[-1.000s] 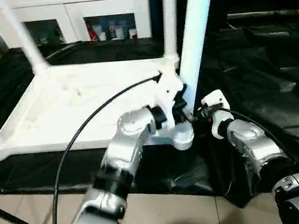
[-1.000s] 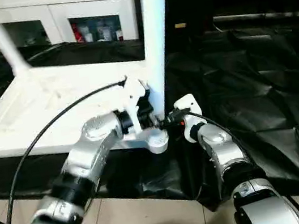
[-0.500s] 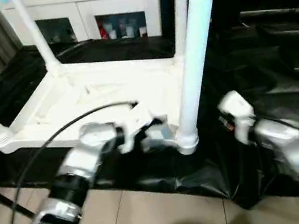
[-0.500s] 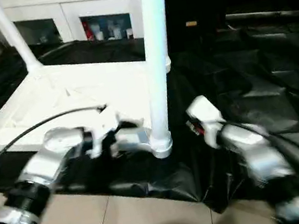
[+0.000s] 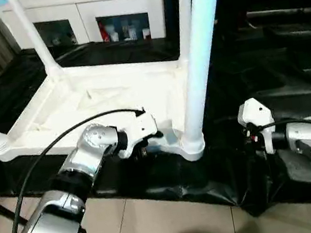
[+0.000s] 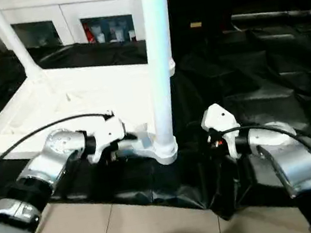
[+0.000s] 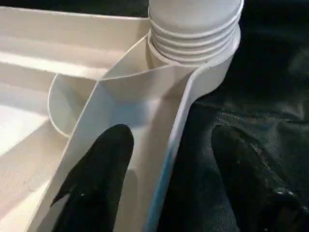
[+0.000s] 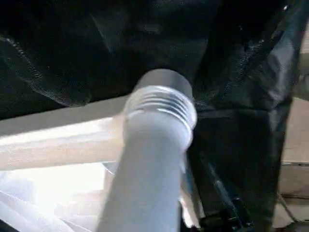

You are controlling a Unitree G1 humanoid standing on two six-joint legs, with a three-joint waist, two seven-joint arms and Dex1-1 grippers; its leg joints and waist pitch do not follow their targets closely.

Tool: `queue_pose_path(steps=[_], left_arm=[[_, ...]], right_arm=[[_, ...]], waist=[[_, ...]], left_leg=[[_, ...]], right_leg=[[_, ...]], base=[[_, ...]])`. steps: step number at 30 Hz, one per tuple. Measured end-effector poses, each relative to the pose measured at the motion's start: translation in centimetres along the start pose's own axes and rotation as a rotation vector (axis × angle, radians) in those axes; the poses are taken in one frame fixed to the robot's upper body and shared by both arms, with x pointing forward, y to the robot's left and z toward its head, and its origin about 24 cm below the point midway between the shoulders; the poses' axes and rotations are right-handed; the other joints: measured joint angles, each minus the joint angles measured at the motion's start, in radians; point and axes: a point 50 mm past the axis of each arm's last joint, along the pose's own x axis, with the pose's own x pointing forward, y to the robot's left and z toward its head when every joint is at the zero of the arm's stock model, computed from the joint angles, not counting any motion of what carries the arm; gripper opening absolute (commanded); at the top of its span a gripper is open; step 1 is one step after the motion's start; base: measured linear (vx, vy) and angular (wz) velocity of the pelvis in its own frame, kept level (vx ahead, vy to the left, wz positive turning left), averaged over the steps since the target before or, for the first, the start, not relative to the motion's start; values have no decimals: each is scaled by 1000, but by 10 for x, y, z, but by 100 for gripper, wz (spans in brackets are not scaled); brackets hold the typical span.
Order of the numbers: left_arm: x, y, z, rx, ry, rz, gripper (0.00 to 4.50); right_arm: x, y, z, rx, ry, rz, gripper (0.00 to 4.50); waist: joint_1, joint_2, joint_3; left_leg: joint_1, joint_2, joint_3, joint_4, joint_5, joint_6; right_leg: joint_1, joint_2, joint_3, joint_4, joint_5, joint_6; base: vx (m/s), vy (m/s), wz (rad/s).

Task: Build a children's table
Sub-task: Rotate table base

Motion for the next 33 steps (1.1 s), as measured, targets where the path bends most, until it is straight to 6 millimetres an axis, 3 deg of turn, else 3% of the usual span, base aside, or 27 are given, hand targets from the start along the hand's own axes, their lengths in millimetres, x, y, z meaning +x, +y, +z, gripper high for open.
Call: queue_pose_path(steps=[6, 7, 15, 24, 33], left_arm=[[0, 3, -6, -35, 15, 19, 225], [1, 4, -7, -40, 12, 26, 200], [0, 5, -9, -45, 36, 11, 136], [-6, 4, -3, -32, 118, -167, 50], [-8, -1, -6, -129, 117, -158, 7]], right_arm=[[0, 1, 0, 14, 8, 18, 396], [0, 2, 0, 11, 7, 20, 396], [3, 7, 2, 17, 11, 43, 396], [7, 4, 4, -7, 8, 15, 396], [10, -1, 3, -14, 2, -58, 396]], waist=[[16, 0, 0], [18, 0, 0], [19, -1, 0], [19, -1, 0], [-4, -2, 0]], left_leg=[[0, 0, 0, 0, 0, 0], [0, 0, 0, 0, 0, 0], [-1, 0, 0, 0, 0, 0], [-1, 1, 0, 0, -1, 2], [2, 0, 1, 0, -1, 2]], right_leg=[[0, 0, 0, 0, 0, 0], [0, 0, 0, 0, 0, 0], [0, -1, 0, 0, 0, 1], [0, -1, 0, -1, -2, 2], [0, -1, 1, 0, -1, 1]], base=[[0, 0, 0], [0, 0, 0], [0, 0, 0], [0, 0, 0], [0, 0, 0]])
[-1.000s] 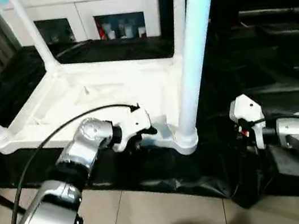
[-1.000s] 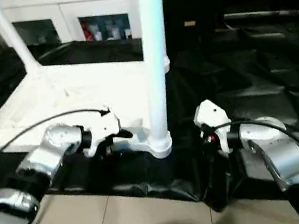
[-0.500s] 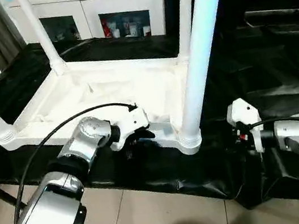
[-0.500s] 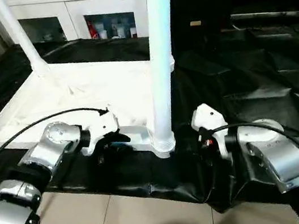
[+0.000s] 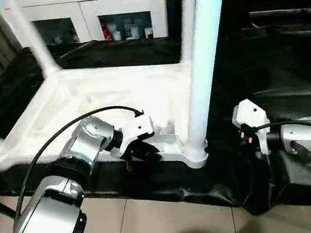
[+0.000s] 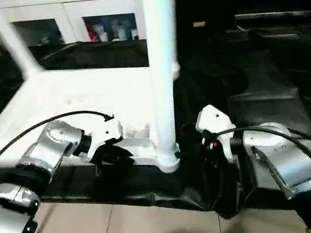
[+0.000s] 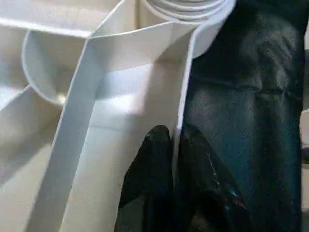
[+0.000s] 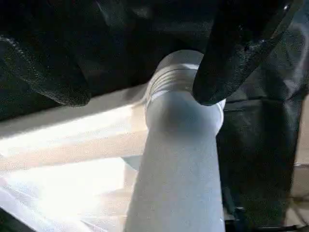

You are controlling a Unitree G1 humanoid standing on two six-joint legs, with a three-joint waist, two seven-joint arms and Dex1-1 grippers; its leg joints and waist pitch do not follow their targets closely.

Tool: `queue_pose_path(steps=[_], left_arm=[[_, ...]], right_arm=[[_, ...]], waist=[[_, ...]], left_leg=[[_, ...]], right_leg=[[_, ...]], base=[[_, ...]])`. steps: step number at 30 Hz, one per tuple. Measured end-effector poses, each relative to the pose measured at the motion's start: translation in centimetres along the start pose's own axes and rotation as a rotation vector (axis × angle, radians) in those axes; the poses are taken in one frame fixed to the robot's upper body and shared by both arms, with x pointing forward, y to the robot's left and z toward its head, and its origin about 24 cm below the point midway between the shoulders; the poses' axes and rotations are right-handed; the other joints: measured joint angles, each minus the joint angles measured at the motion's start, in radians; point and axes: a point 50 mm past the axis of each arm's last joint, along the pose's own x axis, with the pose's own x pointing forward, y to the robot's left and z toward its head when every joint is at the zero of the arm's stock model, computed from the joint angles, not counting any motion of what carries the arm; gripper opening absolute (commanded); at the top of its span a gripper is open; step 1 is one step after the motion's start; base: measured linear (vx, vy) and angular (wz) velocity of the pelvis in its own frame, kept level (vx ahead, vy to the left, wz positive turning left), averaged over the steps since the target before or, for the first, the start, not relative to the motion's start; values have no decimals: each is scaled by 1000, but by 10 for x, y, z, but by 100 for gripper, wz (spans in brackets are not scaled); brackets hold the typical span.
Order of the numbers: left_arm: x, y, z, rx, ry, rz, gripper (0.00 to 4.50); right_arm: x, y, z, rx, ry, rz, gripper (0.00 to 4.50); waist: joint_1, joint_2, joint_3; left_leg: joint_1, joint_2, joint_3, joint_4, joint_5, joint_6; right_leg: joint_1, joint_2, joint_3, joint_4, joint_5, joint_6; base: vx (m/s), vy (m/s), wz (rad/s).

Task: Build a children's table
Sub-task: Rotate table base, then rotate leg to tighten

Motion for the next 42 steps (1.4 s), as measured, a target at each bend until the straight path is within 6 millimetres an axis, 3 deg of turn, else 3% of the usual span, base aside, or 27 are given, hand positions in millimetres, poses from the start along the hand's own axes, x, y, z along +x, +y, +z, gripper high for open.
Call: queue_pose_path(steps=[7, 12, 16, 19, 21, 25, 34, 42], left_arm=[[4, -3, -3, -33, -27, 91, 1], [4, -9, -9, 116, -92, 168, 1], [3, -11, -10, 168, -107, 174, 1], [2, -12, -10, 155, -115, 168, 1], [0, -12, -11, 124, -134, 156, 48], [2, -12, -13, 85, -170, 153, 73], [0, -6, -7, 83, -170, 127, 73], [1, -5, -8, 72, -165, 108, 12]], right_arm=[[9, 1, -1, 15, -25, -11, 396], [18, 2, -3, 26, -34, -52, 396], [21, 5, 0, 26, -51, -57, 396], [22, 7, 1, 38, -68, -48, 396], [22, 8, 1, 40, -72, -40, 396], [22, 9, -1, 45, -68, -26, 396], [21, 13, 2, 31, -71, -5, 396], [21, 12, 2, 37, -67, -3, 396]], waist=[[-3, 0, 0], [-8, 0, 0], [-8, -5, 2], [-9, -15, 2], [-9, -18, 3], [-4, -19, 3], [7, -19, 3], [16, -19, 3]], left_leg=[[2, 0, 0, 0, 0, 0], [2, 0, 0, 0, 0, 0], [0, 0, 0, 0, 0, 0], [-1, 1, 0, -1, 0, 0], [-3, 0, 0, -1, 0, 0], [-5, 0, 1, -1, -1, 1], [-4, 0, 1, 0, 0, 1], [-4, 0, 1, 0, 0, 1]], right_leg=[[2, -1, 0, 0, 0, 0], [1, -1, 0, 0, -1, 5], [0, -1, 0, 0, -1, 4], [-2, 0, 0, 0, 0, 2], [-3, 0, 0, -1, 0, 2], [-4, -1, 0, -1, 0, 1], [-4, -1, 0, 0, 1, 1], [-4, -1, 0, 0, 1, 1]], base=[[0, 0, 0], [0, 0, 0], [0, 0, 0], [0, 0, 0], [0, 0, 0], [0, 0, 0], [0, 0, 0], [0, 0, 0]])
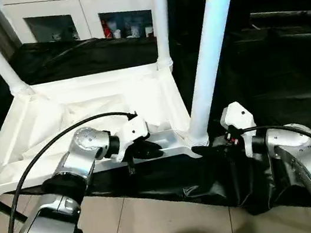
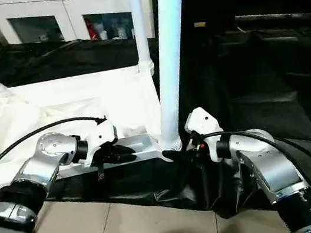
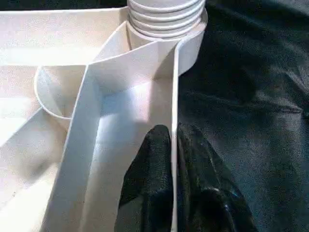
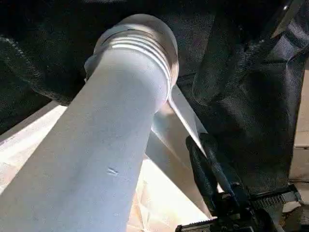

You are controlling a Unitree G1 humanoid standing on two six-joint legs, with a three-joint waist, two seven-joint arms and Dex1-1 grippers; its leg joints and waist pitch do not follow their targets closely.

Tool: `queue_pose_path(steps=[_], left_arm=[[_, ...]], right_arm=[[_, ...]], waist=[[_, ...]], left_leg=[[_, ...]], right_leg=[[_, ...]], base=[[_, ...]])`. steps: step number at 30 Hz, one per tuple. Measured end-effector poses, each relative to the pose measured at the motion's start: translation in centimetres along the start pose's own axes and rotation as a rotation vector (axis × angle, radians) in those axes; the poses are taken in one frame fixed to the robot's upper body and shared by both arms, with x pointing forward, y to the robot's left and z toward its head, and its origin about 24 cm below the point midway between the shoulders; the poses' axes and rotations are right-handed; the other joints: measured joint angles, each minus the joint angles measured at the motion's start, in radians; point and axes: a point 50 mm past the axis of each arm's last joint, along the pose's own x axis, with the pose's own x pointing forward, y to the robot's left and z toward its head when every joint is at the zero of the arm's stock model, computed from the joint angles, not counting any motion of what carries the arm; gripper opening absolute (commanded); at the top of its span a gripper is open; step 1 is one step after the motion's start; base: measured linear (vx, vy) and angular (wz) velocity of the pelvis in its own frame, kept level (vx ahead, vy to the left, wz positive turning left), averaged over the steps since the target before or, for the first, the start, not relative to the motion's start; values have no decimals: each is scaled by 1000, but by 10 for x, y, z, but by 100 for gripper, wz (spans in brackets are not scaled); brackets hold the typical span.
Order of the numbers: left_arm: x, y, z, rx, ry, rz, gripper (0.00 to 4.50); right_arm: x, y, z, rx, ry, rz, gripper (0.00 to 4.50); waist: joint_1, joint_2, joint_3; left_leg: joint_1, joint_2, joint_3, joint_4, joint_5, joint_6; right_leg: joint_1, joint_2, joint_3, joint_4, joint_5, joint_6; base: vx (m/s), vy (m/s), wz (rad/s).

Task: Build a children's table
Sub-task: Rotate leg to tighten

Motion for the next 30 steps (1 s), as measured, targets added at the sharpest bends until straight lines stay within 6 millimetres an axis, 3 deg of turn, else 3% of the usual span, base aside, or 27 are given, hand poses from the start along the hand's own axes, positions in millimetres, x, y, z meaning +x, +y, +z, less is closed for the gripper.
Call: queue_pose_path(steps=[14, 17, 22, 30], left_arm=[[3, 2, 1, 8, 27, -31, 3], [3, 2, 2, 3, 24, -37, 0], [1, 2, 3, 1, 26, -59, 0], [2, 0, 4, -5, 19, -65, 0]], right_arm=[[-1, -1, -1, 21, 0, -9, 396], [-2, -2, -1, 66, -14, -12, 428], [-8, -3, -6, 84, 11, -6, 442], [8, -7, -13, 92, 38, -49, 442]], waist=[[3, 1, -1], [4, 0, -1], [4, -2, -1], [5, -2, -1]], left_leg=[[3, 0, 0, 0, 0, 0], [2, 0, 0, 0, 0, 0], [2, 0, 0, 0, 0, 0], [2, 0, 0, 0, 0, 0]], right_leg=[[3, 0, 0, 0, 1, -1], [3, 0, 0, -1, 1, -1], [3, 0, 0, -1, 0, -1], [2, 0, 0, -1, 0, -1]], base=[[0, 0, 0], [0, 0, 0], [0, 0, 0], [0, 0, 0]])
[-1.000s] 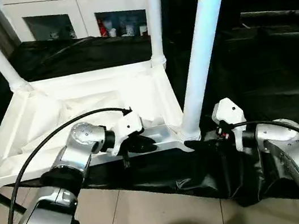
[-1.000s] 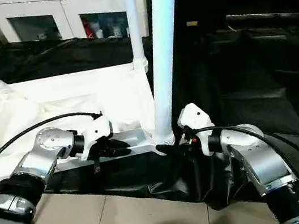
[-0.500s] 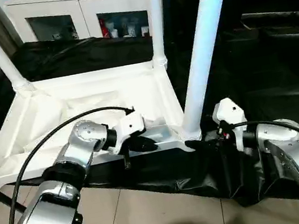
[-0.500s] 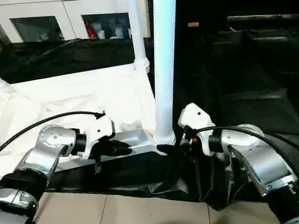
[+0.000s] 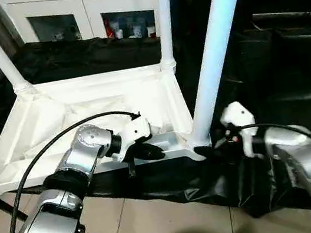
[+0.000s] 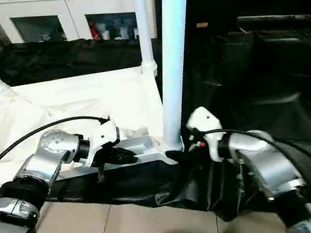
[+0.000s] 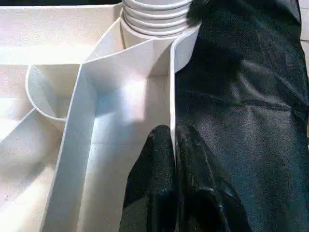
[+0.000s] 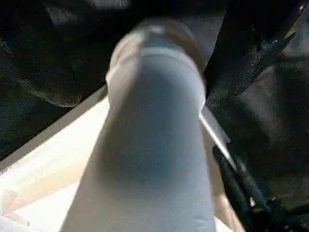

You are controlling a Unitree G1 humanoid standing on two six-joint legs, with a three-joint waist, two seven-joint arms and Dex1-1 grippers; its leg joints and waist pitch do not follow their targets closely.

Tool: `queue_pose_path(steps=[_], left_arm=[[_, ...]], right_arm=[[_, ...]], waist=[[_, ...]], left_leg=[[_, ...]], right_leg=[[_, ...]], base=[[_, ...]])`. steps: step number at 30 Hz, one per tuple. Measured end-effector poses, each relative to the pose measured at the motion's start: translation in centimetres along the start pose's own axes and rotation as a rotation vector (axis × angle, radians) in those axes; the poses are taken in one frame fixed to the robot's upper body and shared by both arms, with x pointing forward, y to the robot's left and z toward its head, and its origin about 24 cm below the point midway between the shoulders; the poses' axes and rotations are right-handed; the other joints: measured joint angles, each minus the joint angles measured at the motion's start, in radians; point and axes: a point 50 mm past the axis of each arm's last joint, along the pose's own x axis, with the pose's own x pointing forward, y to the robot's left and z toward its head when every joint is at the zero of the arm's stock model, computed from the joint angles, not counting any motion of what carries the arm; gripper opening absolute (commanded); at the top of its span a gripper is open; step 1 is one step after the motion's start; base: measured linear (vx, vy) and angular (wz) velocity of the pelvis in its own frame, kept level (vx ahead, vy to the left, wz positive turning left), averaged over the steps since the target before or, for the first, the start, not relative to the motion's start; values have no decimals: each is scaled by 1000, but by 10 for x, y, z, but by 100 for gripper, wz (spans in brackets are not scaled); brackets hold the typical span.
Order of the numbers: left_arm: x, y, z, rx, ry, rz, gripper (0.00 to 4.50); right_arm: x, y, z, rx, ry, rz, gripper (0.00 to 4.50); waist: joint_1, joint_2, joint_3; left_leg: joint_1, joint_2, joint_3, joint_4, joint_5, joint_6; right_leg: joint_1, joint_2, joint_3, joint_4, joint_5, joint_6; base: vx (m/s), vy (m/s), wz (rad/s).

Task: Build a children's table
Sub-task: Rotate leg to tighten

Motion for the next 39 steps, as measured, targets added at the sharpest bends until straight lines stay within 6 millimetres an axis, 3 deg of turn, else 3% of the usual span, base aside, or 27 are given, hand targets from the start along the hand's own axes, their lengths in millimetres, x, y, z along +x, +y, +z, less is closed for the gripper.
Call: queue_pose_path(steps=[3, 21, 26, 31, 39], left_arm=[[0, 0, 0, 1, -1, -1, 0], [0, 1, 0, -5, 2, 18, 0], [15, 9, 5, -51, -16, 152, 0], [38, 14, 16, -84, -10, 251, 0], [51, 16, 22, -91, 7, 311, 0]], right_arm=[[2, 0, 0, 7, -5, 0, 442], [11, 4, -3, 20, -39, 10, 288], [28, 2, -8, 148, -111, -246, 276], [44, 0, -8, 225, -113, -478, 274], [57, -7, -4, 234, -87, -584, 274]], waist=[[0, 0, 0], [-2, 0, 0], [-6, 0, 0], [-5, 0, -1], [-6, 7, -6]], left_leg=[[0, 0, 0, 0, 0, 0], [0, 0, 0, 0, 0, 0], [3, 0, 0, 0, 0, 0], [14, -1, 0, 0, 0, -1], [15, -2, -1, 0, 0, 0]], right_leg=[[0, 0, 0, 0, 0, 0], [0, 0, 0, 0, 0, 0], [1, 0, 0, 1, 1, -1], [8, -2, 1, 0, -1, 3], [9, -2, 1, 0, -1, 4]], base=[[0, 0, 0], [0, 0, 0], [0, 0, 0], [0, 0, 0], [0, 0, 0]])
